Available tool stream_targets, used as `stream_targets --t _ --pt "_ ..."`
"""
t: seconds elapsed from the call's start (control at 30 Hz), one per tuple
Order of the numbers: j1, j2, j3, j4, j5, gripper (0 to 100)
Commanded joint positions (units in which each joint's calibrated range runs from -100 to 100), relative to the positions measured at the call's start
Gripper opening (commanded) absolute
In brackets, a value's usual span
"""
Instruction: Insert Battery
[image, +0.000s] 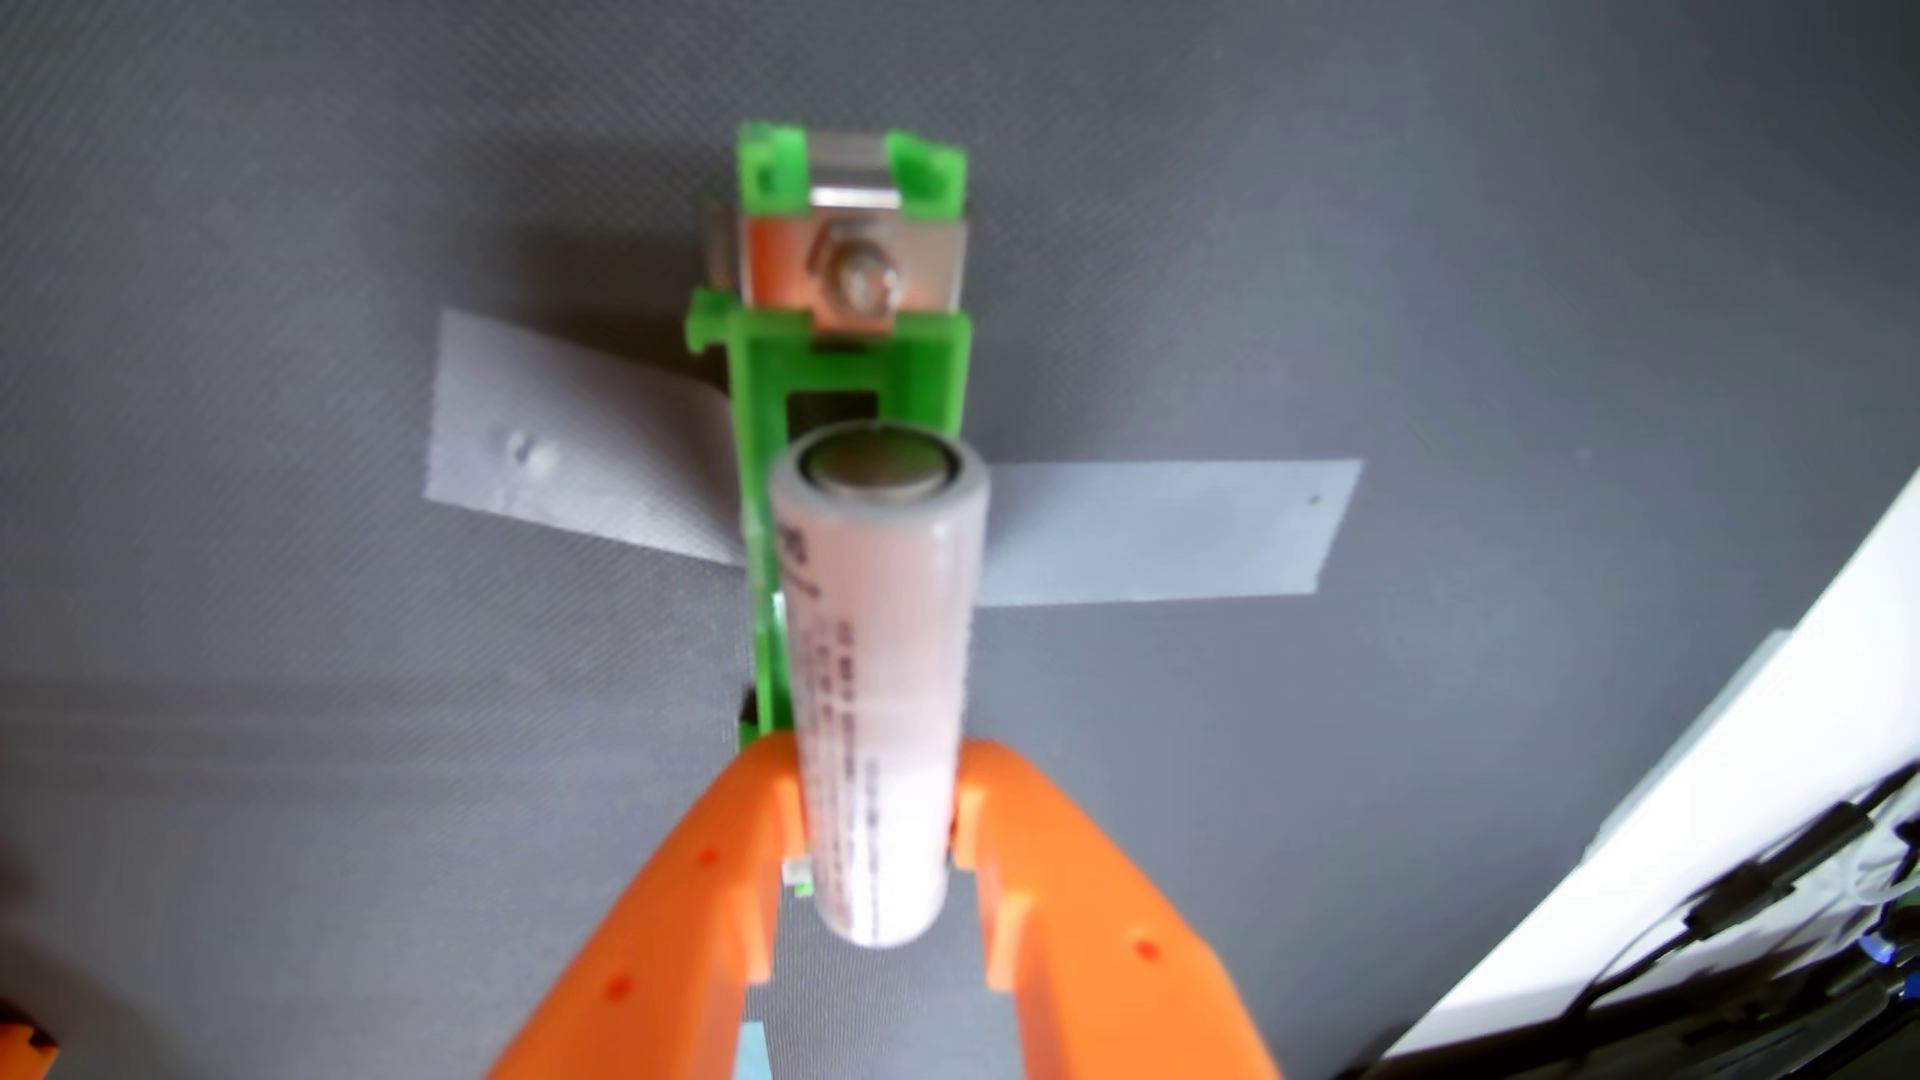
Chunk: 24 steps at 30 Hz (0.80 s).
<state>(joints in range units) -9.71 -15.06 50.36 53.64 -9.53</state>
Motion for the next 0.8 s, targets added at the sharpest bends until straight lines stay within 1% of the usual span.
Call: stream_targets --t 0.0,0.77 --pt "-0.21 0.01 -0.43 0.21 0.26 2" --pt "-0.33 0.34 -0.34 0.3 -0.15 2"
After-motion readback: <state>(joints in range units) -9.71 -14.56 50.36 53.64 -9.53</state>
